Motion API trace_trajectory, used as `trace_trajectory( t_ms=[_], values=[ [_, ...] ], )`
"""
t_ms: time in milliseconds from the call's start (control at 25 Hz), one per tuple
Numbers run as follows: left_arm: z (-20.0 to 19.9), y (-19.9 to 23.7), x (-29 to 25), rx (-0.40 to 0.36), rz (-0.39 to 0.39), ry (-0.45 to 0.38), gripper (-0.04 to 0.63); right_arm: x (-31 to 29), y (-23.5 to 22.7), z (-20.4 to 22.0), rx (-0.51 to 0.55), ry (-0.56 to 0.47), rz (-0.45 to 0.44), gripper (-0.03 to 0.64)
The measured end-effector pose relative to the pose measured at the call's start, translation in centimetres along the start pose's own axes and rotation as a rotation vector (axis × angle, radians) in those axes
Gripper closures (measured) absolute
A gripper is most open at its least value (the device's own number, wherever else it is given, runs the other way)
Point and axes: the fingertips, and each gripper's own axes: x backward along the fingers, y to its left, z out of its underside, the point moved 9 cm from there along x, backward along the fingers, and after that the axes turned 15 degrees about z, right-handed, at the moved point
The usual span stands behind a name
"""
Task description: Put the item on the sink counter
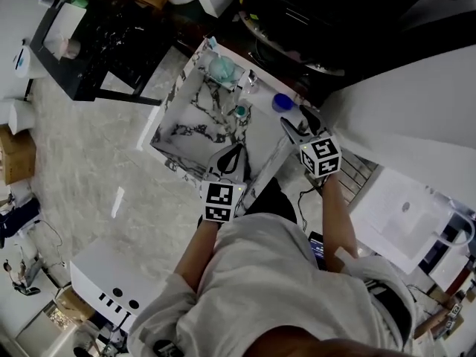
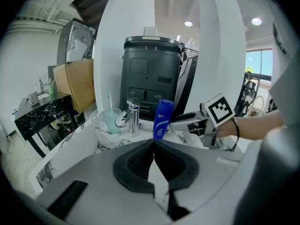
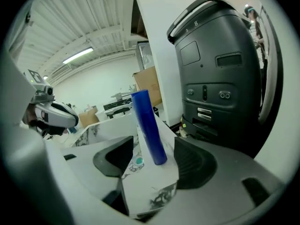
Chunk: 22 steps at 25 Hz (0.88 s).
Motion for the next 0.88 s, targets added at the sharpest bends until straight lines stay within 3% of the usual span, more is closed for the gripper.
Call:
trace_trajectory(
  t_ms=[240,280,360,680,880],
  values=[
    [-0.9,0.1,-0.2,-0.026,0.053,-0.014,0.586,2.6,1.3,0.5,-0.014,0.01,0.039,0.368],
    [-1.2,0.2,-0.2,-0.036,0.065,-0.018,0.584,3.2,1.7,0.4,-0.019,-0.002,0.059,0.392],
    [-1.7,0.5,0.1,-0.056,0.092,-0.03,0.584,4.5,2.6,0.0,-0.039,-0.036,0.122,0.598],
    [-2.9,1.0,0.8,-0.08,0.175,-0.086,0.585,8.2,7.1,-2.5,-0.072,-0.106,0.211,0.612],
    [-3.0,0.5,2.0,-0.103,0.225,-0.133,0.586,10.3,9.4,-3.7,-0.149,-0.16,0.303,0.612]
  ],
)
